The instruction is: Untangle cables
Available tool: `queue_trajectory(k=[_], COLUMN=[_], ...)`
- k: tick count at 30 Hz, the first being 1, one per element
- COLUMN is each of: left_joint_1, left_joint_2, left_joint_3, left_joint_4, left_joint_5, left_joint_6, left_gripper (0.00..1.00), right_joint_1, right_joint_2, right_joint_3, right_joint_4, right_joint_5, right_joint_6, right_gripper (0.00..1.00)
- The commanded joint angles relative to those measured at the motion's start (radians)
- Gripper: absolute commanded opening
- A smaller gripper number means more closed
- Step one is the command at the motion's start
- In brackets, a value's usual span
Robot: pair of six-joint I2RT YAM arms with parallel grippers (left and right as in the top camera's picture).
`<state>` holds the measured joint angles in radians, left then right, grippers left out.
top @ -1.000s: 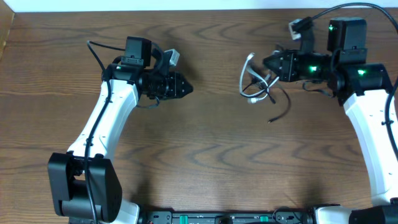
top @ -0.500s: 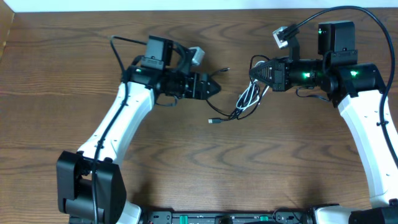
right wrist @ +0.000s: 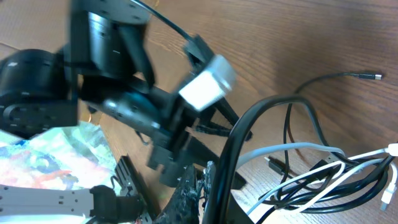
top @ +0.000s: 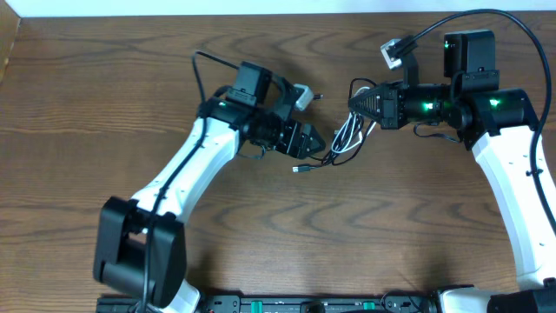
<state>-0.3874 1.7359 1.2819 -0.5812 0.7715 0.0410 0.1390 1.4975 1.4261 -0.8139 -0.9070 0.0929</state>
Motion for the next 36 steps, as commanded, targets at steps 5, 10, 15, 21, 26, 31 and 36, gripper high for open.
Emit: queue_trajectory(k=[5, 10, 15, 21, 26, 31, 36], left_joint_1=[-0.071, -0.121, -0.152, -0.162, -0.161, -0.141, -0.073], left_joint_2=[0.066, 0.068, 0.084, 0.142, 0.175, 0.165, 0.142], left_joint_3=[-0.016, -0.016, -0.016, -0.016, -0.016, -0.016, -0.016], left_joint_4=[0.008, 0.084, 0.167, 0.246, 0.254, 0.223, 0.143], left_joint_5=[-0.032, -0.032, -0.032, -0.055, -0.085, -0.085, -0.084], left_joint_6=[0.133, 0.139, 0.126, 0.063, 0.043, 0.039, 0.035], left_gripper=[0.71, 0.71, 0.69, 0.63, 0.44, 0.19, 0.08], right_joint_1=[0.003, 0.003, 0.003, 0.003, 0.003, -0.007, -0.091], right_joint_2=[-0.014, -0.014, -0.014, -0.014, -0.014, -0.014, -0.014], right_joint_3=[0.020, 0.020, 0.020, 0.020, 0.020, 0.020, 0.020], right_joint_4=[-0.003, -0.014, -0.022, -0.024, -0.024, -0.029, -0.084], right_joint_5=[-0.015, -0.013, -0.011, -0.011, -0.006, 0.100, 0.422], right_joint_6=[-0.024, -0.024, -0.024, -0.024, -0.024, 0.002, 0.208], right_gripper=[0.01, 0.01, 0.01, 0.01, 0.01, 0.01, 0.01])
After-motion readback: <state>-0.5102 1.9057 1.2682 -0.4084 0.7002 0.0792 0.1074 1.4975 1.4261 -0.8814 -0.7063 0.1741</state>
